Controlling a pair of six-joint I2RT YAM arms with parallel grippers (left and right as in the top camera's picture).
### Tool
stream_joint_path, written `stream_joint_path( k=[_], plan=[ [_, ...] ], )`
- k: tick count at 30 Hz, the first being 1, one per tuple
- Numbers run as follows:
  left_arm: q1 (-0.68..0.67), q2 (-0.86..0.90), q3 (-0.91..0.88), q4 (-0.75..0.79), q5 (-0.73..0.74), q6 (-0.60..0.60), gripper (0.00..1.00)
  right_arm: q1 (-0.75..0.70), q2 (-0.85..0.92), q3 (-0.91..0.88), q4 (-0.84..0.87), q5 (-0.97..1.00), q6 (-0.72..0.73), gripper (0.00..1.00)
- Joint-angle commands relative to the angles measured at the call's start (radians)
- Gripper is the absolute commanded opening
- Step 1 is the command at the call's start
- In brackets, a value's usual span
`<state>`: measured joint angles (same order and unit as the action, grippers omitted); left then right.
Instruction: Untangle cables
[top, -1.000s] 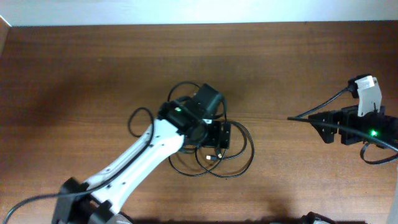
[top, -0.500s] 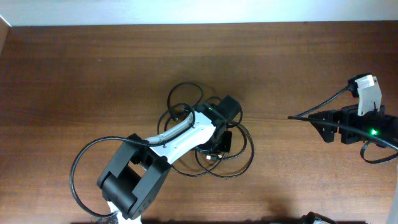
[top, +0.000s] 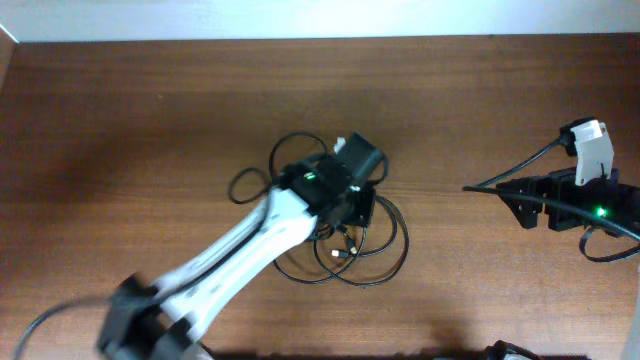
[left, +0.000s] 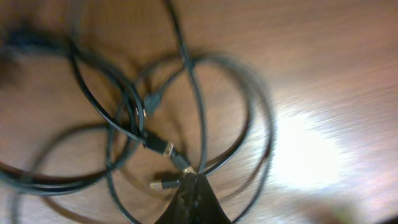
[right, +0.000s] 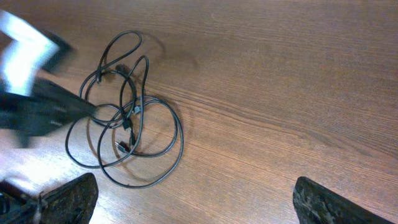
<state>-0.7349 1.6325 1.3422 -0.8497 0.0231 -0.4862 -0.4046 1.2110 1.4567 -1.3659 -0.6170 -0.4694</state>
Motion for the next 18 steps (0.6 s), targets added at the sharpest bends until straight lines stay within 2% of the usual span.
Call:
stream_joint_path(
  k=[1, 4, 7, 8, 12, 13, 18],
  plan=[
    [-0.002, -0.118, 0.018, -0.003, -0.049, 0.066, 0.11, -0.002, 0.002, 0.014, 0.0, 0.002, 0.007, 0.99],
    [-0.003, -0.128, 0.018, -0.02, -0.041, 0.066, 0.63, -0.002, 0.002, 0.014, 0.0, 0.002, 0.007, 0.99],
    [-0.011, -0.105, 0.016, -0.044, -0.038, 0.066, 0.87, -0.002, 0.003, 0.013, 0.0, 0.002, 0.006, 0.99],
    [-0.021, -0.086, 0.016, -0.045, -0.038, 0.066, 0.91, -0.002, 0.005, 0.013, 0.0, 0.002, 0.006, 0.99],
    [-0.077, 0.004, 0.016, -0.033, -0.04, 0.066, 0.96, -0.002, 0.016, 0.013, 0.0, 0.002, 0.007, 0.99],
    [-0.097, 0.041, 0.016, -0.024, -0.054, 0.066, 1.0, -0.002, 0.022, 0.013, 0.0, 0.002, 0.007, 0.99],
    [-0.133, 0.19, 0.016, -0.002, -0.137, 0.061, 0.99, -0.002, 0.031, 0.013, 0.0, 0.001, 0.007, 0.99]
  ],
)
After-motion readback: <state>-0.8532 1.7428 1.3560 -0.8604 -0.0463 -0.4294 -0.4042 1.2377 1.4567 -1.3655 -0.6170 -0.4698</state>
